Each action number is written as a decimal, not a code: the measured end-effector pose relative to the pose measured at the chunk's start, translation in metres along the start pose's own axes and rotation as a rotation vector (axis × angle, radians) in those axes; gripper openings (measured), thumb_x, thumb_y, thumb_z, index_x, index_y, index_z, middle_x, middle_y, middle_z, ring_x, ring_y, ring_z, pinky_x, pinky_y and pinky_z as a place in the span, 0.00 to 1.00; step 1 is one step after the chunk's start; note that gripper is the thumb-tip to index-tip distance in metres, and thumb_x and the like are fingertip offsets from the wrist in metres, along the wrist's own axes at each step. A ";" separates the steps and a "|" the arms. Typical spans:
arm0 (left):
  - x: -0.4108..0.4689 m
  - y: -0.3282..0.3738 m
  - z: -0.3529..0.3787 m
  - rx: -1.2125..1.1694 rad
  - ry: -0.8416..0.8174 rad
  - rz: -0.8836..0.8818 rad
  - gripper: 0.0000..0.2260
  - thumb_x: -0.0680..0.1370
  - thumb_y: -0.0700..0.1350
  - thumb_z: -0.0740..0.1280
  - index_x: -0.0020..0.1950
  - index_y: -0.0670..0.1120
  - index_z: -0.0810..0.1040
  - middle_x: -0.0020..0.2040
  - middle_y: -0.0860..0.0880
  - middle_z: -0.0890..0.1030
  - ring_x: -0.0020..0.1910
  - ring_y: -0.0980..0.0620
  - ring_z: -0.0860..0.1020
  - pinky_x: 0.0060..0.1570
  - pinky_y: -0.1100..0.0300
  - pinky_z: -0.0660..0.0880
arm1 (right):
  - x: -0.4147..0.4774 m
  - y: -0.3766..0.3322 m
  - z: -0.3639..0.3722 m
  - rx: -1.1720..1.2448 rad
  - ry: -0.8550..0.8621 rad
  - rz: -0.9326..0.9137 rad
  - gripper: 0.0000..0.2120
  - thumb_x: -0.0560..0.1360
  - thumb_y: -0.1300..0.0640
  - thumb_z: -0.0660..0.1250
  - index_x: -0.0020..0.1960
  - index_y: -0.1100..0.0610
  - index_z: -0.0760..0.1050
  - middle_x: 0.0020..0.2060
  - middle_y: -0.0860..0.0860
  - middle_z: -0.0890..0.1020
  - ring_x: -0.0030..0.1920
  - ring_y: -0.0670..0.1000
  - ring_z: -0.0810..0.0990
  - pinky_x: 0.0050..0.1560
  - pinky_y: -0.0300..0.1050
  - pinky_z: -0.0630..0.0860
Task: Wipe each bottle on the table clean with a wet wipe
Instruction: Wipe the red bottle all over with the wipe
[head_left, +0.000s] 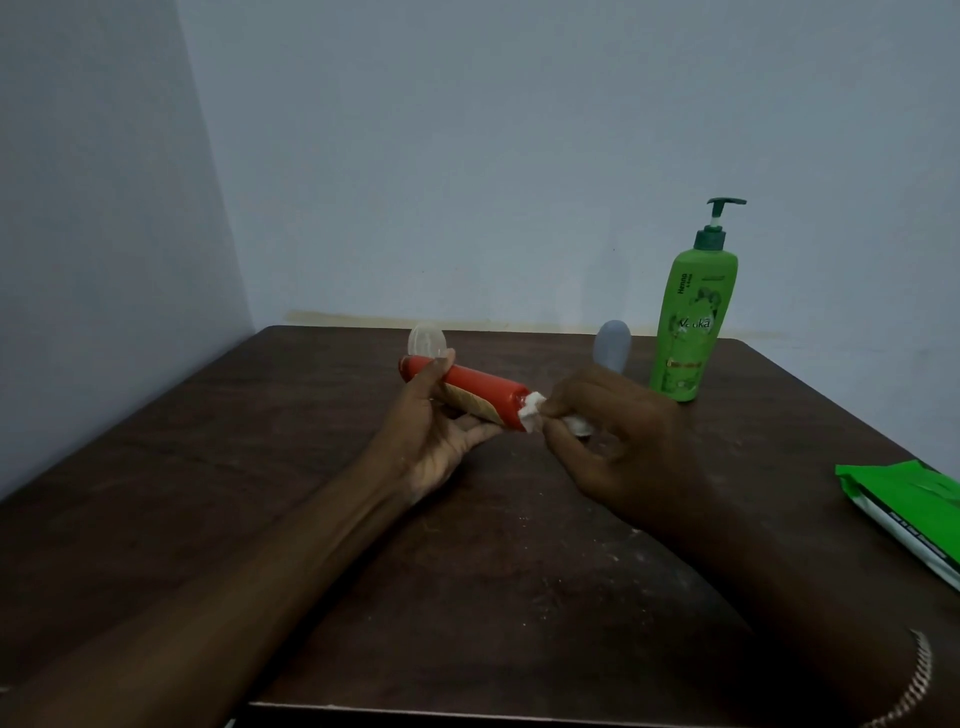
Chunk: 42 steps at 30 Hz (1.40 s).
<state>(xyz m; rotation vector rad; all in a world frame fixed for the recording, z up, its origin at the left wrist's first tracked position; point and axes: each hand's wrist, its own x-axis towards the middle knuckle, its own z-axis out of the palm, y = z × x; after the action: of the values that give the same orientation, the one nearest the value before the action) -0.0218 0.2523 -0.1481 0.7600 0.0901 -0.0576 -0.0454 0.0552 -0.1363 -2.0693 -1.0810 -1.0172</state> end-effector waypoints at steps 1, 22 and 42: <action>0.000 -0.001 0.000 0.002 -0.004 -0.001 0.31 0.80 0.46 0.68 0.78 0.45 0.57 0.62 0.33 0.73 0.60 0.31 0.78 0.53 0.32 0.78 | 0.001 -0.001 0.000 0.008 0.007 -0.024 0.04 0.71 0.63 0.74 0.46 0.60 0.81 0.42 0.51 0.82 0.42 0.48 0.80 0.41 0.45 0.77; 0.002 -0.004 -0.001 -0.014 -0.061 -0.036 0.36 0.76 0.48 0.70 0.78 0.45 0.56 0.66 0.32 0.72 0.62 0.32 0.78 0.51 0.33 0.79 | 0.003 0.007 0.011 0.179 0.003 0.161 0.06 0.72 0.59 0.75 0.46 0.55 0.79 0.42 0.45 0.80 0.43 0.44 0.79 0.39 0.37 0.74; -0.002 -0.010 -0.001 0.006 -0.014 -0.010 0.31 0.80 0.48 0.67 0.79 0.47 0.56 0.63 0.33 0.73 0.62 0.32 0.78 0.56 0.33 0.77 | 0.000 0.002 0.008 0.130 0.004 0.110 0.06 0.73 0.59 0.73 0.47 0.55 0.77 0.42 0.46 0.78 0.41 0.43 0.76 0.38 0.33 0.72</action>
<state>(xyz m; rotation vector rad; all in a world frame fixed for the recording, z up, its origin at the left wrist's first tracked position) -0.0251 0.2459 -0.1557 0.7655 0.0807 -0.0722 -0.0410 0.0600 -0.1410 -1.9980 -0.9930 -0.8743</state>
